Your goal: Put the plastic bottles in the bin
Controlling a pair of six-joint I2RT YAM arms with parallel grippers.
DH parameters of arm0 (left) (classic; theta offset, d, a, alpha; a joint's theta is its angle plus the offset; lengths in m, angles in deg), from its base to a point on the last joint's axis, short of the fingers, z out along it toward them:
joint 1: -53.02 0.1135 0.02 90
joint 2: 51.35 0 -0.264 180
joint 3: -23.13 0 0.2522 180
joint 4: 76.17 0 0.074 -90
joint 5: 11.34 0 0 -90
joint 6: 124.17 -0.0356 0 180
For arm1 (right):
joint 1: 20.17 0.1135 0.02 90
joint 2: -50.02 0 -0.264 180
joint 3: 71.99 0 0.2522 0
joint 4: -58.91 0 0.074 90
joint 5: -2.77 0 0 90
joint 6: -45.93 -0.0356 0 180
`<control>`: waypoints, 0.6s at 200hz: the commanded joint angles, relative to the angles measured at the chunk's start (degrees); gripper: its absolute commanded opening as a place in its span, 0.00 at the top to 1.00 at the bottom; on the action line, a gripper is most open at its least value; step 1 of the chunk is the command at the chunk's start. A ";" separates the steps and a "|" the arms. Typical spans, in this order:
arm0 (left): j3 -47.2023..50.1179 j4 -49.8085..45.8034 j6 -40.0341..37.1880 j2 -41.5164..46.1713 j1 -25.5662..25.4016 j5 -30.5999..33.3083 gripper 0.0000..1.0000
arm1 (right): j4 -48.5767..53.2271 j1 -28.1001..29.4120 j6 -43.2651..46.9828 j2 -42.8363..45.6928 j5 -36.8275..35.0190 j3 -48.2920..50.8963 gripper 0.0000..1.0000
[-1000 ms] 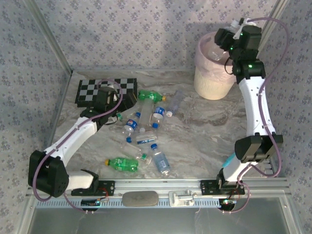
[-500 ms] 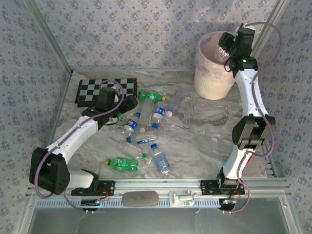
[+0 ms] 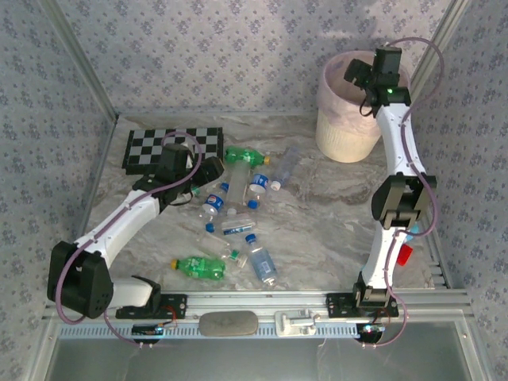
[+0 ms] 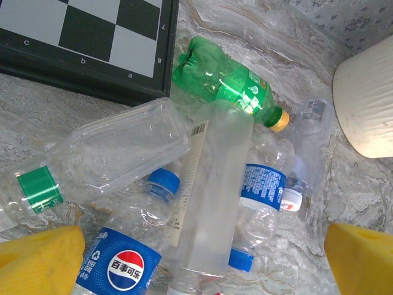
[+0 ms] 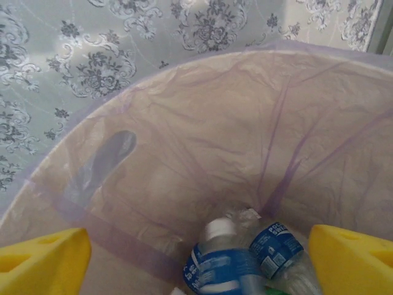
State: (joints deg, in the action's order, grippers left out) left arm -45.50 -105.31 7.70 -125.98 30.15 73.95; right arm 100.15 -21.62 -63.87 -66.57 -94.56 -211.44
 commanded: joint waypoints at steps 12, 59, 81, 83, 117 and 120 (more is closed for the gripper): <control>-0.94 -1.62 -1.24 1.63 0.35 2.12 0.00 | 1.00 1.05 1.06 3.33 -0.22 -2.71 0.00; -0.41 -2.28 -0.41 1.85 2.94 4.04 0.00 | -0.32 4.79 1.20 13.32 1.96 6.67 0.00; -0.07 -2.29 0.26 2.12 4.53 4.52 0.00 | -1.84 8.07 0.17 18.84 3.43 15.07 0.00; 0.09 -2.22 0.35 2.12 4.62 4.60 0.00 | -1.89 8.53 0.05 19.34 3.39 15.88 0.00; 0.63 -1.12 1.64 2.36 6.08 4.97 0.00 | -3.02 15.68 -2.65 26.28 4.32 29.51 0.00; 0.64 -0.99 1.74 2.30 6.16 5.02 0.00 | -3.18 16.26 -2.99 26.64 4.54 30.49 0.00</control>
State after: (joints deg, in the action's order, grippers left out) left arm -45.07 -106.67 8.16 -125.22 35.63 77.97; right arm 97.75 -9.25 -64.19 -42.77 -91.87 -188.11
